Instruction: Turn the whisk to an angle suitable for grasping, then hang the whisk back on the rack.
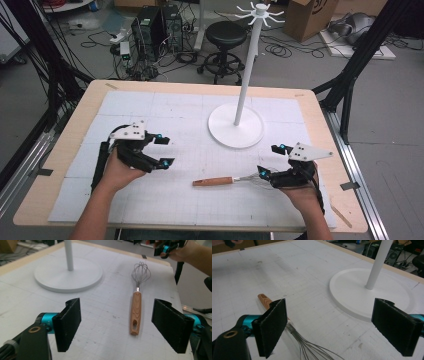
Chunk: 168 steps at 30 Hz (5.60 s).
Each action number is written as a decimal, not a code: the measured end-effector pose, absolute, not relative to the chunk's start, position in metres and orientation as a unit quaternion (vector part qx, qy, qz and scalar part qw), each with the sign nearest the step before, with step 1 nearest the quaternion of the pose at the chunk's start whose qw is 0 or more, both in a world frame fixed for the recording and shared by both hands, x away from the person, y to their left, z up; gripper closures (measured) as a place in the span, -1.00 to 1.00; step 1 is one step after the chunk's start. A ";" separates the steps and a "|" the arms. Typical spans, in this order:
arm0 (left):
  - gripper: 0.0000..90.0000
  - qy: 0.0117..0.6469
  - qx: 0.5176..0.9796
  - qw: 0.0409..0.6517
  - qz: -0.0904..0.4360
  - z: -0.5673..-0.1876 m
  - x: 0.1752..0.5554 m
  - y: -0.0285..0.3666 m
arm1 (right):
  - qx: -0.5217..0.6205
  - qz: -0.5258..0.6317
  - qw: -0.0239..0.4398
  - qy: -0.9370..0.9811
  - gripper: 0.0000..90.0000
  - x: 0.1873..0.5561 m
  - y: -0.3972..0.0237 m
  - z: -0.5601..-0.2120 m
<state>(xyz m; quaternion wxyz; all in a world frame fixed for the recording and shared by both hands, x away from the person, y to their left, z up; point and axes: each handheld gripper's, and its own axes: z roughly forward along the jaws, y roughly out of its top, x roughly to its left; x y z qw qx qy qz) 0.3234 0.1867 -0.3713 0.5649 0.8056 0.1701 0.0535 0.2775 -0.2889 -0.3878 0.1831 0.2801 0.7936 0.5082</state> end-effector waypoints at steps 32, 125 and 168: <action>-0.96 0.191 0.783 0.585 0.088 -0.364 0.318 0.218 | 0.235 0.489 0.149 0.827 -0.68 0.286 -0.254 -0.385; -0.96 0.192 0.790 0.576 0.089 -0.368 0.323 0.218 | 0.192 0.465 0.141 0.853 0.58 0.309 -0.222 -0.347; -0.96 0.193 0.788 0.578 0.090 -0.367 0.323 0.219 | 0.231 0.551 0.174 0.783 0.58 0.338 -0.259 -0.235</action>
